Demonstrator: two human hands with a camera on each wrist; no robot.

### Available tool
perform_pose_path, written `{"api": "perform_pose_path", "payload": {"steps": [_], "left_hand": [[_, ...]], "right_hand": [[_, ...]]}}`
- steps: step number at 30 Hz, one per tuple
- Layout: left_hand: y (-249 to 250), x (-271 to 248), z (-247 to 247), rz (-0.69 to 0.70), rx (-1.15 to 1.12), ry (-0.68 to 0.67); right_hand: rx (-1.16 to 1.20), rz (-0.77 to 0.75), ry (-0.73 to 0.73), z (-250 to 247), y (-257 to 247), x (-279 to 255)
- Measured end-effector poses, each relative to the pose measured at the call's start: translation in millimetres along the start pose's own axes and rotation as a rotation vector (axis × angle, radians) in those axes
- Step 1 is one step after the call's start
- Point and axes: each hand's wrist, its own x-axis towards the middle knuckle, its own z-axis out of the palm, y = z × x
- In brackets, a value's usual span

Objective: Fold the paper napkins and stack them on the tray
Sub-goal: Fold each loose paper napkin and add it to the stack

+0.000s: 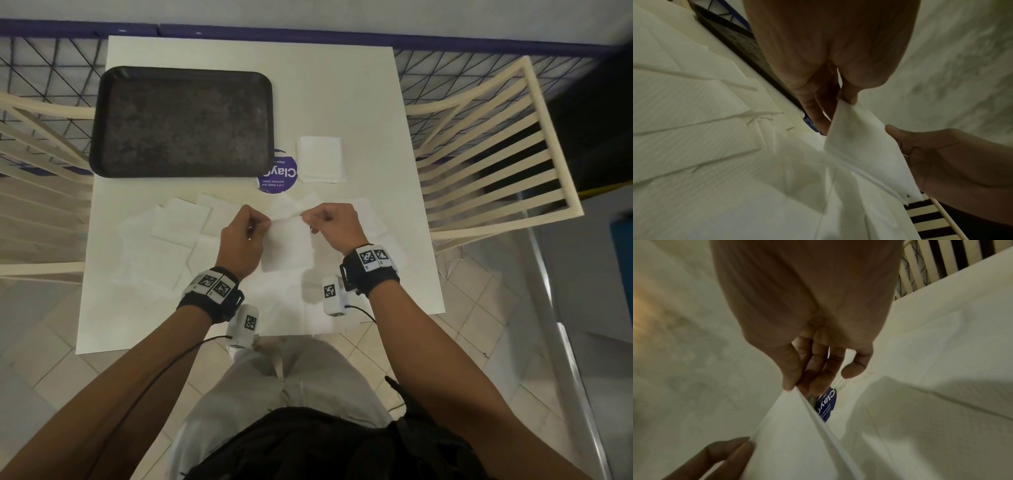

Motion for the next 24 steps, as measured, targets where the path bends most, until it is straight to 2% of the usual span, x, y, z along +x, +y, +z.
{"api": "perform_pose_path", "payload": {"steps": [6, 11, 17, 20, 24], "left_hand": [[0.5, 1.4, 3.3, -0.002, 0.003, 0.062], [-1.1, 5.1, 2.4, -0.004, -0.002, 0.142], [0.1, 8.8, 5.2, -0.052, -0.024, 0.158], [3.5, 11.0, 7.9, -0.125, -0.07, 0.108], [1.2, 14.2, 11.7, -0.18, -0.031, -0.074]], "right_hand": [[0.057, 0.024, 0.017, 12.0, -3.7, -4.2], [-0.036, 0.079, -0.036, 19.3, -2.2, -12.3], [-0.08, 0.059, -0.006, 20.3, 2.6, -10.2], [-0.129, 0.042, 0.042, 13.0, 4.2, 2.1], [-0.152, 0.038, 0.138, -9.8, 0.5, 34.8]]}}
